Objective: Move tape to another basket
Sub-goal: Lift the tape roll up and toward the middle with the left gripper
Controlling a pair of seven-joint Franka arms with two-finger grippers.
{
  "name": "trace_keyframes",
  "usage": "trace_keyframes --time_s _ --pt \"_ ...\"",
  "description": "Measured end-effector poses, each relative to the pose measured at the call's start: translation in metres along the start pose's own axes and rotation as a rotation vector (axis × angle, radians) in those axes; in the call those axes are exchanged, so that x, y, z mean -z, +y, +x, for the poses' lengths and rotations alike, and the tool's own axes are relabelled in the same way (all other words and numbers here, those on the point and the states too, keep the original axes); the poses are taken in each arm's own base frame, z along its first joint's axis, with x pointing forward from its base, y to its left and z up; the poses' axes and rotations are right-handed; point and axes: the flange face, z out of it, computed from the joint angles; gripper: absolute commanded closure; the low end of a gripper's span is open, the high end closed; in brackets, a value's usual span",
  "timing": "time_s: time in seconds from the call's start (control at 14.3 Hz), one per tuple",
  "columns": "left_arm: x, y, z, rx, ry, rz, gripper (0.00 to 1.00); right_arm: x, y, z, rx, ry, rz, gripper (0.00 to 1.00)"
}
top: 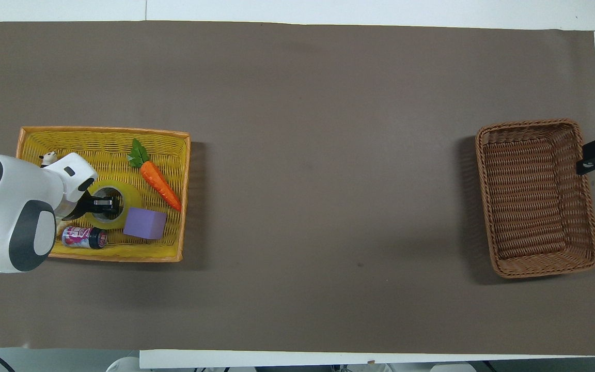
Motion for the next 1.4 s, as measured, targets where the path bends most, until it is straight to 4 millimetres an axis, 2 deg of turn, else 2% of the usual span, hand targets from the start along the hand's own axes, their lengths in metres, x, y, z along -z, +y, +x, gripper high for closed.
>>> trace_keyframes --time_s 0.14,0.35,0.49,0.7,0.91,1.05,1.26,1.4 --pt "0.018 0.001 0.011 -0.003 0.012 0.0 1.0 0.0 0.0 0.0 0.0 0.0 0.0 0.0" --pt "0.078 0.006 0.044 -0.002 -0.005 -0.014 1.0 0.0 0.0 0.0 0.0 0.0 0.0 0.0" --pt "0.111 0.02 0.066 0.028 0.014 -0.103 1.0 0.0 0.0 0.0 0.0 0.0 0.0 0.0" --pt "0.126 0.069 0.078 0.071 0.026 -0.227 1.0 0.0 0.0 0.0 0.0 0.0 0.0 0.0" --pt "0.133 0.133 0.076 0.072 0.035 -0.357 1.0 0.0 0.0 0.0 0.0 0.0 0.0 0.0" --pt "0.145 0.172 0.072 0.072 0.057 -0.44 1.0 0.0 0.0 0.0 0.0 0.0 0.0 0.0" --pt "0.177 0.208 0.073 0.087 0.114 -0.555 1.0 0.0 0.0 0.0 0.0 0.0 0.0 0.0" --pt "0.192 0.221 0.077 0.106 0.162 -0.585 1.0 0.0 0.0 0.0 0.0 0.0 0.0 0.0"
